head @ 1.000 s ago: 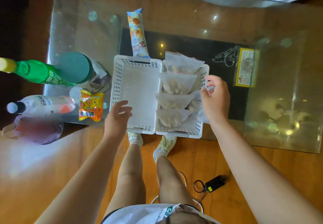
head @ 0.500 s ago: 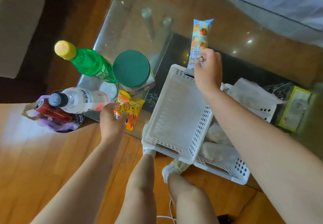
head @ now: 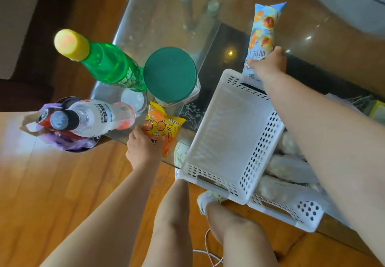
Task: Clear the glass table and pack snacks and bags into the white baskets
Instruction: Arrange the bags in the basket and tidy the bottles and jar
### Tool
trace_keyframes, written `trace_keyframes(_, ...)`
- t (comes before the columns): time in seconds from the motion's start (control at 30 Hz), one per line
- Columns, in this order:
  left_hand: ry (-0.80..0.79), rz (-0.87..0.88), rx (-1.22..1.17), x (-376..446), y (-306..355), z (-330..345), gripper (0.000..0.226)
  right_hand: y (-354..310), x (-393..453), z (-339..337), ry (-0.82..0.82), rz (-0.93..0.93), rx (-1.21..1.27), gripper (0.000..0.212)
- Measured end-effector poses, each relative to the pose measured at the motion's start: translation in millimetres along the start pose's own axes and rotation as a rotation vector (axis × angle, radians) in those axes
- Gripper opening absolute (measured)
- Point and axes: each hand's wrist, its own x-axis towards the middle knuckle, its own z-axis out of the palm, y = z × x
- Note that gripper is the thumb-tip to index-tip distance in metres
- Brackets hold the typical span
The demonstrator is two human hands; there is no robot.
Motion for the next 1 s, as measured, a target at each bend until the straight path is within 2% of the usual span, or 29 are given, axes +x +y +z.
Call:
trace_keyframes(0.23,-0.032,-0.037,-0.062,-11,5,-10,0.068,-5,-3,-6,0.016,-0.065,0.094,0.056)
trace_keyframes(0.37,-0.035,0.006,-0.14,-28,0,-18,0.061,-9,-19,-22,0.085,-0.144,0.245,0.054)
trace_keyframes(0.53,-0.095,0.065,-0.33,-56,-15,-38,0.042,-6,-70,-44,0.098,-0.237,0.382,0.056)
trace_keyframes(0.63,-0.095,0.061,-0.354,-78,-18,-53,0.046,14,-120,-47,0.059,-0.274,0.461,0.056)
trace_keyframes(0.8,-0.085,0.205,-0.334,-108,6,-59,0.051,70,-205,-35,-0.021,-0.173,0.486,0.063)
trace_keyframes(0.93,-0.062,0.422,-0.202,-115,42,-43,0.053,104,-242,-16,-0.017,-0.111,0.389,0.069)
trace_keyframes(1.0,-0.099,0.515,-0.138,-116,57,-29,0.051,114,-247,-9,-0.018,-0.083,0.327,0.071)
